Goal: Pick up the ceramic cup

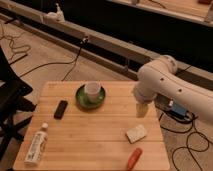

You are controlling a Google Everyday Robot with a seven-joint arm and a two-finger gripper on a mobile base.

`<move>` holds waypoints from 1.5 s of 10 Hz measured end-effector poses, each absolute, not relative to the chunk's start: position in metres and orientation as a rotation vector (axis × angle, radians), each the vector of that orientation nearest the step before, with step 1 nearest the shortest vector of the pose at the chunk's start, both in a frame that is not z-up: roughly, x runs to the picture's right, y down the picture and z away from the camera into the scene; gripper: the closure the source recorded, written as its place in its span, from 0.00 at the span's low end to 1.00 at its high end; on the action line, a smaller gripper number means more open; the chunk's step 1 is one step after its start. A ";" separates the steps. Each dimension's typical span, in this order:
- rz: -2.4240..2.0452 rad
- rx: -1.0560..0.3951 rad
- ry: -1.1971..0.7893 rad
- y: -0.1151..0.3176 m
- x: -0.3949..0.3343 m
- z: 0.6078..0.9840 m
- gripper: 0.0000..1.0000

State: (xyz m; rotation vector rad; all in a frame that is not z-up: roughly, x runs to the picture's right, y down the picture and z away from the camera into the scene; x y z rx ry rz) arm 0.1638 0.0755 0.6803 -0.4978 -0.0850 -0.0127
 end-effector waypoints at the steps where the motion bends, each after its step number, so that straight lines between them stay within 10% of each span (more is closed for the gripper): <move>1: -0.013 -0.498 -0.085 0.075 0.164 0.680 0.24; 15: -0.215 -0.551 -0.451 0.043 -0.006 0.699 0.24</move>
